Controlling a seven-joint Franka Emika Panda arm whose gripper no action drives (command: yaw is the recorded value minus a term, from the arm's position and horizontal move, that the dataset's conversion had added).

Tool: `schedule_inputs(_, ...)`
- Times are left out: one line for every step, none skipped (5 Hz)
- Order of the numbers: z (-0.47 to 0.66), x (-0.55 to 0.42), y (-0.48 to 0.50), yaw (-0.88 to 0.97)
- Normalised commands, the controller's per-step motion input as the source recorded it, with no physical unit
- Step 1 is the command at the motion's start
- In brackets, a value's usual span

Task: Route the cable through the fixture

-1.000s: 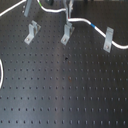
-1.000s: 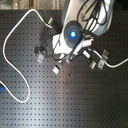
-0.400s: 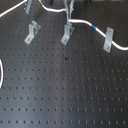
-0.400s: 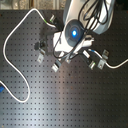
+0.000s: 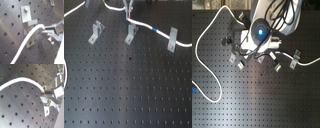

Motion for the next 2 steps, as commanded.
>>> schedule_inputs(0.0,0.005,-0.099,0.14)
schedule_inputs(0.0,-0.169,-0.056,0.11)
